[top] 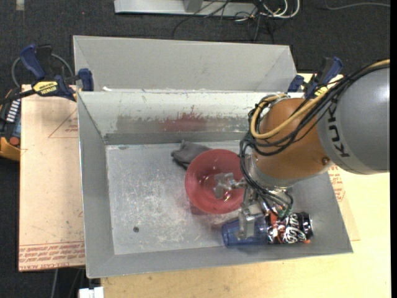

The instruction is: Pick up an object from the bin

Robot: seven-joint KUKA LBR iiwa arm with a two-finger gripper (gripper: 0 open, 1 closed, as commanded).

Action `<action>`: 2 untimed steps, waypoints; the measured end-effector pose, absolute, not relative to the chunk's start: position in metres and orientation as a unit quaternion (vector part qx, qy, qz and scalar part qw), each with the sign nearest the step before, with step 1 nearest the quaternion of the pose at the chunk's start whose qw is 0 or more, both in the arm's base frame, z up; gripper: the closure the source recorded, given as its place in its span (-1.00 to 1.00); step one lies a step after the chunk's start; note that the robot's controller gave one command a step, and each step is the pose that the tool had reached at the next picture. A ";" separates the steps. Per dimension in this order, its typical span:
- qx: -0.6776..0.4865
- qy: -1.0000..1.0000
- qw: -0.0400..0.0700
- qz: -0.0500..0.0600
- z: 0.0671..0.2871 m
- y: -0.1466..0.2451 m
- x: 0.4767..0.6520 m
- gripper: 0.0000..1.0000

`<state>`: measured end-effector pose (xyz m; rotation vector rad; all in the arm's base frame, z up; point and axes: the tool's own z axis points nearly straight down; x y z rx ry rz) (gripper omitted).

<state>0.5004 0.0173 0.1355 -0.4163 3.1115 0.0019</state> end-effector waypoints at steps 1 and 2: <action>-0.092 0.996 -0.006 0.005 0.073 0.036 0.512 -1.00; -0.197 0.980 0.006 0.001 0.071 0.032 0.499 -1.00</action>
Offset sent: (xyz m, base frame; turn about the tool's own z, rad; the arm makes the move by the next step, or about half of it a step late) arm -0.0045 0.0139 -0.0655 -0.1347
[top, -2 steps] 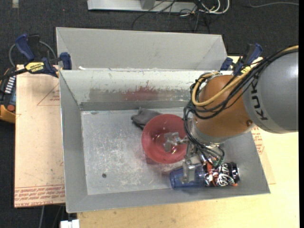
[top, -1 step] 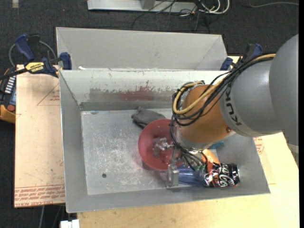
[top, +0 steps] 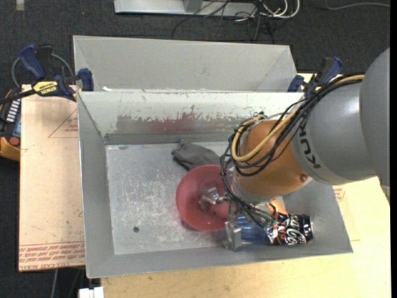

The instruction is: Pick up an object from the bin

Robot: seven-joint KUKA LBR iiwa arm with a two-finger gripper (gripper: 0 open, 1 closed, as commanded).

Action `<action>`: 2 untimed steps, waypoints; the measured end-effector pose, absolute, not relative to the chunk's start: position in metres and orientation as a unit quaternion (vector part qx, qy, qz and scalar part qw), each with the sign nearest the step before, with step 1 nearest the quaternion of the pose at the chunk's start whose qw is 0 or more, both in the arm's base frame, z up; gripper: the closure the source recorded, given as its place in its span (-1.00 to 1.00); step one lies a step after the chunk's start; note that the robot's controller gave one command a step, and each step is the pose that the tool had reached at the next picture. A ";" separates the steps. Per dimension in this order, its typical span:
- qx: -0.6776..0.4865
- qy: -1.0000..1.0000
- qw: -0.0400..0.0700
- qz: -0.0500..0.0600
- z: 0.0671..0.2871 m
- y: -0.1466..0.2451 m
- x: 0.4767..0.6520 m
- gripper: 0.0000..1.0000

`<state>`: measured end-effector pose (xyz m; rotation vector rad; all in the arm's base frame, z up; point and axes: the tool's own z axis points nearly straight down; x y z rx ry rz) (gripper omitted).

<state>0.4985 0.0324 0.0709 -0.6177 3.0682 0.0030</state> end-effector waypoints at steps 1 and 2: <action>-0.093 0.996 -0.003 0.006 0.076 0.037 0.514 1.00; -0.093 0.996 -0.003 0.006 0.076 0.037 0.514 1.00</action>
Offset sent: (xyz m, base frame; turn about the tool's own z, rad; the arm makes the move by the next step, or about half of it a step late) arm 0.0000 0.0000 0.0000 0.0000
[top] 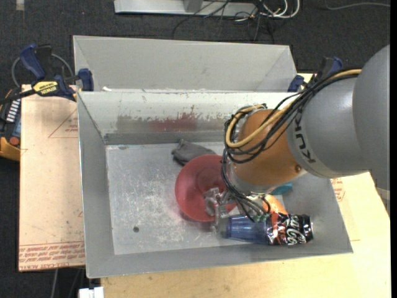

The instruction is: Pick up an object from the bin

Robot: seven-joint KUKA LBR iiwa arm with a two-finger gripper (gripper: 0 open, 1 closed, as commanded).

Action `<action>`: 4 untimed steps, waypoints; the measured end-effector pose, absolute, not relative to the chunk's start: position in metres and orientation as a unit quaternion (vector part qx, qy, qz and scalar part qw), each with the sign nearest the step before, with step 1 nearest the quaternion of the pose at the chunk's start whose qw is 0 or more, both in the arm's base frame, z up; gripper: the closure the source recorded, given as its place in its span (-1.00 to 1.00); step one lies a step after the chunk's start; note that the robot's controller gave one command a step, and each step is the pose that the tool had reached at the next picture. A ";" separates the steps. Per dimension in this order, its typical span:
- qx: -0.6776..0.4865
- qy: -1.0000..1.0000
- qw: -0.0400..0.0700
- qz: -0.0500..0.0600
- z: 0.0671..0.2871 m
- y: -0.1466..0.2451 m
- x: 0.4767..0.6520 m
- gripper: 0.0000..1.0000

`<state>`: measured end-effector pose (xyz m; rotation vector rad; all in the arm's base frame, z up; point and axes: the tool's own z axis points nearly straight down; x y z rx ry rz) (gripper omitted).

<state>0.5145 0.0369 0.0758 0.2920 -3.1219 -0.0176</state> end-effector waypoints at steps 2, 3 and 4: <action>0.093 -0.996 0.008 -0.006 0.118 0.037 0.512 1.00; 0.093 -0.996 0.005 -0.006 0.144 0.037 0.513 1.00; 0.093 -0.996 0.005 -0.006 0.156 0.037 0.513 1.00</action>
Offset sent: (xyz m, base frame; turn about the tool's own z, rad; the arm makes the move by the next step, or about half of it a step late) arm 0.0000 -0.0001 0.0991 0.0000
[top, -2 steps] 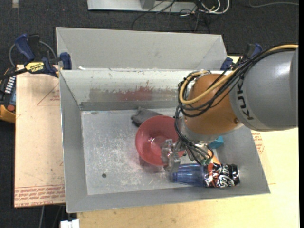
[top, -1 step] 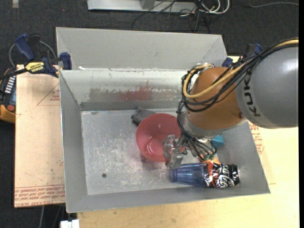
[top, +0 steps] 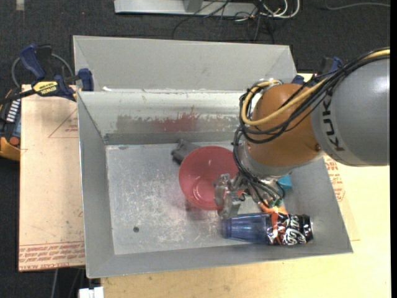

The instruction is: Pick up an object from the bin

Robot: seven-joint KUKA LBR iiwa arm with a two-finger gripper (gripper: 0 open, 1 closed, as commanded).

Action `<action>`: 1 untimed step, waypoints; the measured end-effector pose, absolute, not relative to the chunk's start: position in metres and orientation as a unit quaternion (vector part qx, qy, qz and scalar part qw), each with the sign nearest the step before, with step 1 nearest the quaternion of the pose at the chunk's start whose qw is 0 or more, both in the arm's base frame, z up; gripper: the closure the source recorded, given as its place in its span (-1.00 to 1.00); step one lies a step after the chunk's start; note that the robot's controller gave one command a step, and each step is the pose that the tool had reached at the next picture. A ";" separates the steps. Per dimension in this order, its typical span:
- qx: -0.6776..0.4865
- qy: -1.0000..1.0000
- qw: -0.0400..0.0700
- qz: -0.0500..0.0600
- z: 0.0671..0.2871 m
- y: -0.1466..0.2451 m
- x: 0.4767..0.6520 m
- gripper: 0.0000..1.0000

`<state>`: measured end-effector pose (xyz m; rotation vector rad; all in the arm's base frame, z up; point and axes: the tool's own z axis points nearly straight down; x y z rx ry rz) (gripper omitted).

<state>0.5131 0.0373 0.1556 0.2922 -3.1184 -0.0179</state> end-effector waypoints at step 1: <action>0.093 -0.996 0.005 -0.006 0.164 0.037 0.513 1.00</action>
Offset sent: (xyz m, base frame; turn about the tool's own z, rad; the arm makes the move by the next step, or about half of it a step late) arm -0.0001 0.0001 0.0211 0.0000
